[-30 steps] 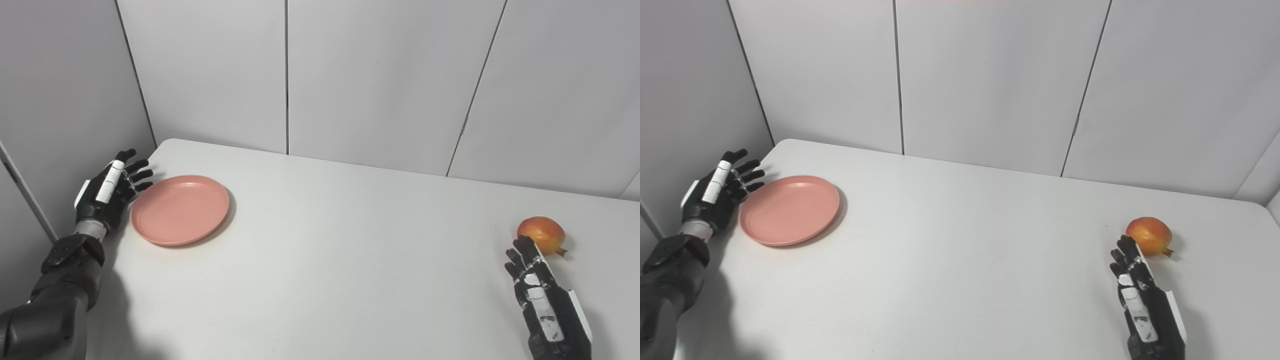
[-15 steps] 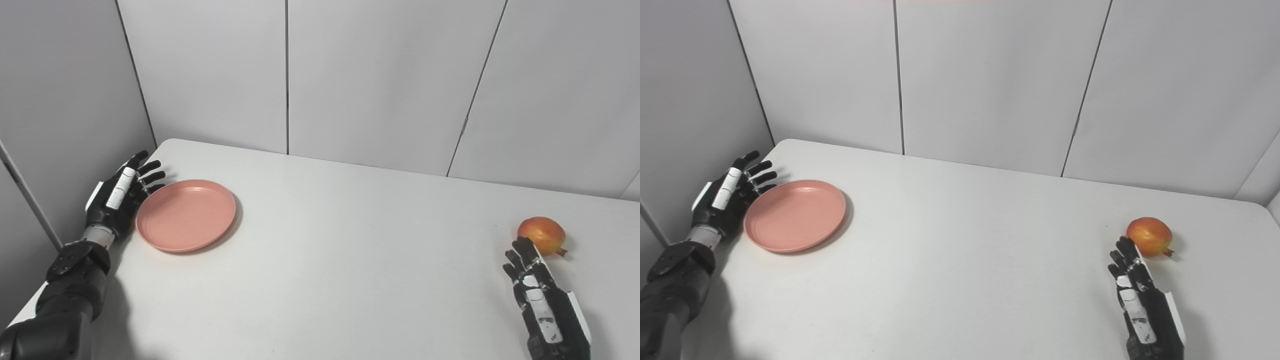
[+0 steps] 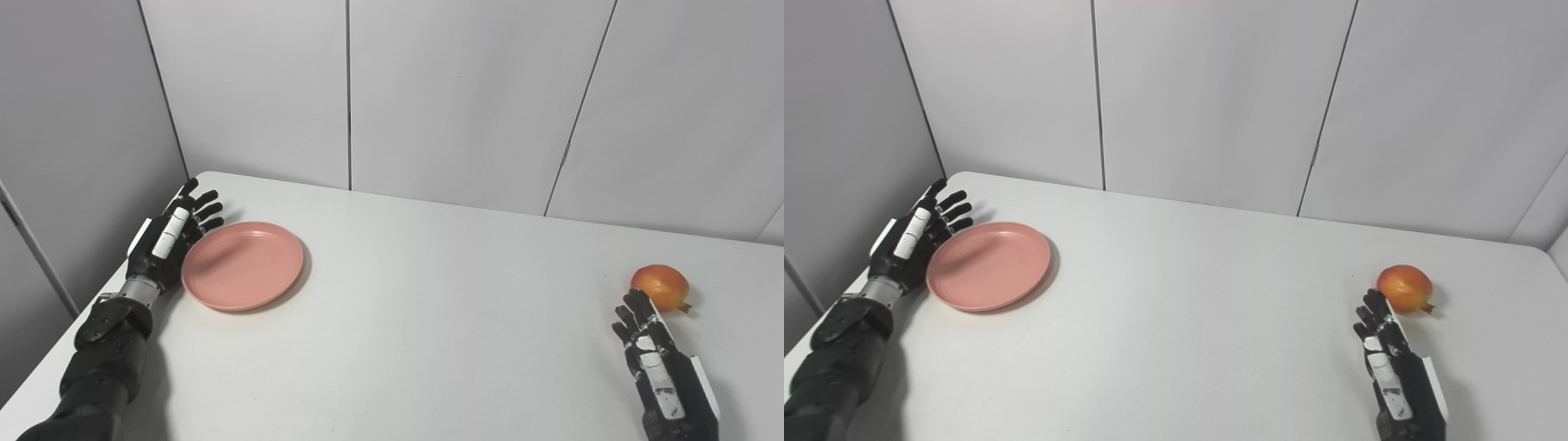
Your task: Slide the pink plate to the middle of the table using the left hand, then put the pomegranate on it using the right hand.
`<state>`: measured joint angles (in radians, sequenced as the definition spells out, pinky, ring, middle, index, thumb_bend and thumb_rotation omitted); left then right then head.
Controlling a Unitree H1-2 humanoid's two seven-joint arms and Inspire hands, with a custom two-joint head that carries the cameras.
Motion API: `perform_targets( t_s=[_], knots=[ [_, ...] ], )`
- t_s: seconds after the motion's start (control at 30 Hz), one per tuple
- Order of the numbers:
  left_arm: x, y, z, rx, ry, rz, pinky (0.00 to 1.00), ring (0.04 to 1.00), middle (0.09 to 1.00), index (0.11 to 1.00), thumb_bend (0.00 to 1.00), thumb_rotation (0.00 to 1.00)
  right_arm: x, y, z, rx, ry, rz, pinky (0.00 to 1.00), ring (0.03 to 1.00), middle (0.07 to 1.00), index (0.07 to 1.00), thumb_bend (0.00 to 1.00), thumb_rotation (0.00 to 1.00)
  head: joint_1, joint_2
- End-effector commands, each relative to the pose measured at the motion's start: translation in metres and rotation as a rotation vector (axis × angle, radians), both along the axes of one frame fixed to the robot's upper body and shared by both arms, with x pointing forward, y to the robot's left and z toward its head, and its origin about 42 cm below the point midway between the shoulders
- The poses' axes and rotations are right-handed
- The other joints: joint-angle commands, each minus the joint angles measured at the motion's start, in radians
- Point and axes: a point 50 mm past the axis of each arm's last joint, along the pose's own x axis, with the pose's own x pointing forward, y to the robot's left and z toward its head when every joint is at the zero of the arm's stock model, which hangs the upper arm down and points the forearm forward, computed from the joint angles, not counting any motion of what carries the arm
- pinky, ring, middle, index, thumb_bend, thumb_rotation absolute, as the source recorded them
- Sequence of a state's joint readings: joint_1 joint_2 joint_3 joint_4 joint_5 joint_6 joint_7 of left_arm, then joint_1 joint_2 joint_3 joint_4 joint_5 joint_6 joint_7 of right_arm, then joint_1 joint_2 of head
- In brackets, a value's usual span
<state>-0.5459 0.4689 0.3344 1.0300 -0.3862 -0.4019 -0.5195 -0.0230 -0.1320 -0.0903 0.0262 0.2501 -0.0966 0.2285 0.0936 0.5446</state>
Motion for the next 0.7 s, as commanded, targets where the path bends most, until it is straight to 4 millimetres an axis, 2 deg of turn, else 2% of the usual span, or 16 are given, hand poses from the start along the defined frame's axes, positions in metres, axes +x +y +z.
perform_targets(
  t_s=[0.0, 0.3, 0.67],
  knots=[
    [0.008, -0.013, 0.005, -0.005, -0.009, -0.018, 0.76, 0.859, 0.878, 0.959, 0.77, 0.63, -0.014, 0.008, -0.021, 0.036, 0.069, -0.002, 0.98, 0.975, 0.975, 0.947, 0.82, 0.74, 0.000, 0.000],
    [0.011, -0.041, 0.015, -0.010, 0.044, -0.036, 0.81, 0.872, 0.855, 0.915, 0.80, 0.65, -0.013, 0.009, -0.022, 0.033, 0.064, 0.001, 0.98, 0.973, 0.974, 0.942, 0.83, 0.74, -0.003, 0.003],
    [0.008, -0.071, 0.017, -0.066, 0.108, -0.110, 0.79, 0.885, 0.899, 0.932, 0.81, 0.73, -0.013, 0.009, -0.021, 0.028, 0.061, 0.005, 0.98, 0.973, 0.975, 0.943, 0.84, 0.75, -0.003, 0.010]
  ],
)
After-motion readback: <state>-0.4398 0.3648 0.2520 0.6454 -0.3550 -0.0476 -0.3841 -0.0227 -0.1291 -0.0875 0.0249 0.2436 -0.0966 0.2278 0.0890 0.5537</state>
